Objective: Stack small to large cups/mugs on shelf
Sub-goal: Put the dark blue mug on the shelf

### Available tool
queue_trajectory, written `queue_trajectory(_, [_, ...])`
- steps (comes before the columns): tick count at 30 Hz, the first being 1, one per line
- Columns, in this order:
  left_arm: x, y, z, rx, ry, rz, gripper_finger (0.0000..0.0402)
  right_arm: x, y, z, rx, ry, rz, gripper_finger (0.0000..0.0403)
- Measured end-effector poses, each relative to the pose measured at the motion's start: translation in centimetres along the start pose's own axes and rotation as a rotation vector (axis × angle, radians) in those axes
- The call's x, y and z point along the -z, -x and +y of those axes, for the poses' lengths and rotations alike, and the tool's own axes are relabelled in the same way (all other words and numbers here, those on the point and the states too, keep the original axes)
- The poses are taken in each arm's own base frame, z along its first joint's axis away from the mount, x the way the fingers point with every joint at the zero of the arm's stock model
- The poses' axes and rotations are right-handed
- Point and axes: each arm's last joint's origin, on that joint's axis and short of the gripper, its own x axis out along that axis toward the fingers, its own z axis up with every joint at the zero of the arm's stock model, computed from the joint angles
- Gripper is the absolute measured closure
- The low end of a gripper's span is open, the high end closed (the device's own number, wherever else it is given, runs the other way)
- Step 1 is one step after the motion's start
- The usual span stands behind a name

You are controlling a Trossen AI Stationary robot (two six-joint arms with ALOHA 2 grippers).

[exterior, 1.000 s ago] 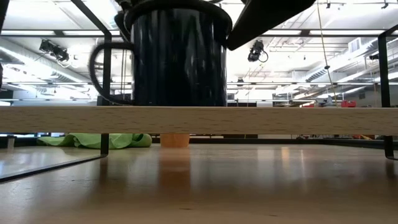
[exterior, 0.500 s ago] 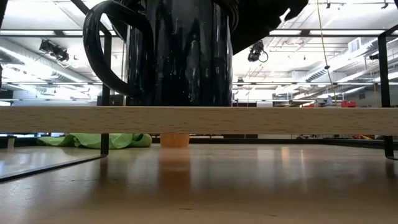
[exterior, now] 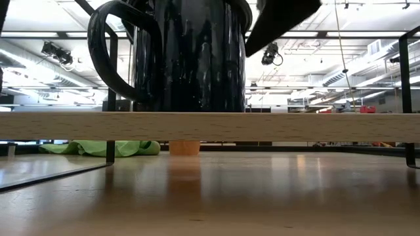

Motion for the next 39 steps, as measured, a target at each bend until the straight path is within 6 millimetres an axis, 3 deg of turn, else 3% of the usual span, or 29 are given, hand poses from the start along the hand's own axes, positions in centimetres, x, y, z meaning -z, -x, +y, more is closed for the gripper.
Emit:
queue_trajectory(6, [0.0,0.0,0.0,0.001,-0.001,-0.001,0.0307,0.9,2.4,2.7,-0.139,-0.035,0.002,0.0399])
queue_trajectory(13, [-0.3,0.0,-0.2,0.008,-0.007,-0.026,0.0307,0.8,2.2,5.7,-0.275,-0.006,-0.062,0.04])
queue_trajectory(39, [0.2,-0.4,-1.9,0.051,-0.029,-0.009,0.0312,-1.0,-0.1,2.7,-0.259,0.0,-0.095,0.04])
